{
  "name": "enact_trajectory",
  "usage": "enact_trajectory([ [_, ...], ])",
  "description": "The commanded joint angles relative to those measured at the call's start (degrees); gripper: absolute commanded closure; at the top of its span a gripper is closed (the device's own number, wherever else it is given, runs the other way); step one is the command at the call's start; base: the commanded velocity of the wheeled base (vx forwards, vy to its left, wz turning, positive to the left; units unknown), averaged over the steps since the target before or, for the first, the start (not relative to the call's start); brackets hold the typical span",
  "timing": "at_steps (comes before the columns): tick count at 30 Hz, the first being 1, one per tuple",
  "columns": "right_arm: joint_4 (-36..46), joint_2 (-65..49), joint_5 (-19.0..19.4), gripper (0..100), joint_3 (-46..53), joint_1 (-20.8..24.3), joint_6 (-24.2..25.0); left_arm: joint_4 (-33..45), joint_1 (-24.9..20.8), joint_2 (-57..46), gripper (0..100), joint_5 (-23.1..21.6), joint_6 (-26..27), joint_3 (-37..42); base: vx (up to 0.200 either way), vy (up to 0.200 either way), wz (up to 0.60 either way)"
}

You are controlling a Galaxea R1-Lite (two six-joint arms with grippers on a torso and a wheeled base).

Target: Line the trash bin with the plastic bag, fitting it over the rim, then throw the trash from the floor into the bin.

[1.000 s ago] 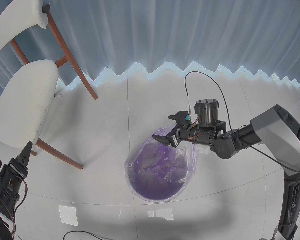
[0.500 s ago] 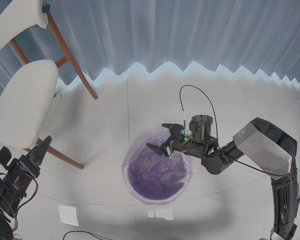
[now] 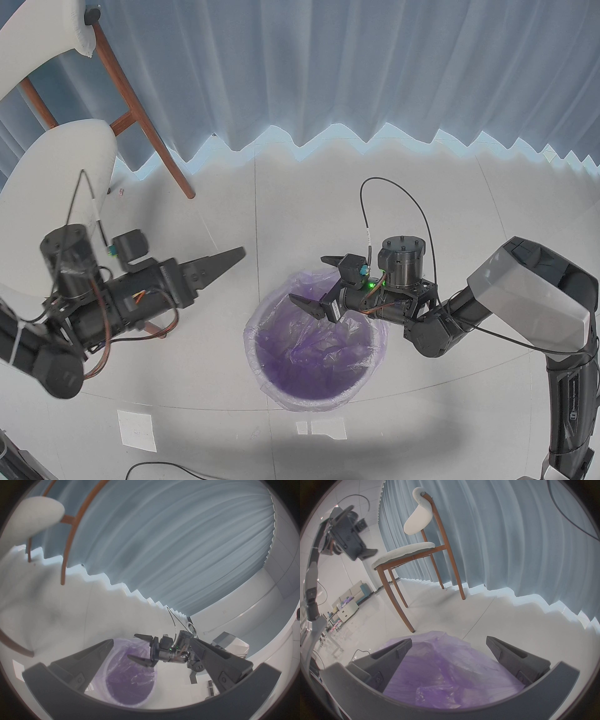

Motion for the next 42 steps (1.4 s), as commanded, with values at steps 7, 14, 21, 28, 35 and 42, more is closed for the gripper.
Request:
enact_trajectory([
  [7,-4.5,-4.0,0.1,0,7.7,1.3,4.4,8.7,-3.5,23.2,0,-3.0,0.2,-17.9,0.000,0.000,0.00],
  [14,-7.2,-4.2,0.3,0,9.9,1.7,4.5,9.5,-3.8,29.4,0,-0.8,0.1,-24.3,0.000,0.000,0.00],
  [21,-8.9,-4.4,0.3,0,10.4,2.9,5.8,9.5,-3.4,33.5,0,2.0,0.2,-30.1,0.000,0.000,0.00],
  [28,-8.9,-4.8,0.3,0,10.3,4.1,5.8,10.5,-3.4,35.2,0,2.1,1.1,-33.3,0.000,0.000,0.00],
  [35,-8.9,-4.7,0.3,0,10.1,4.2,5.8,12.4,-2.8,37.3,0,2.1,7.0,-33.4,0.000,0.000,0.00],
  [42,-8.9,-5.0,0.3,0,10.4,4.0,5.8,12.7,-2.5,40.0,0,3.0,8.0,-35.5,0.000,0.000,0.00],
])
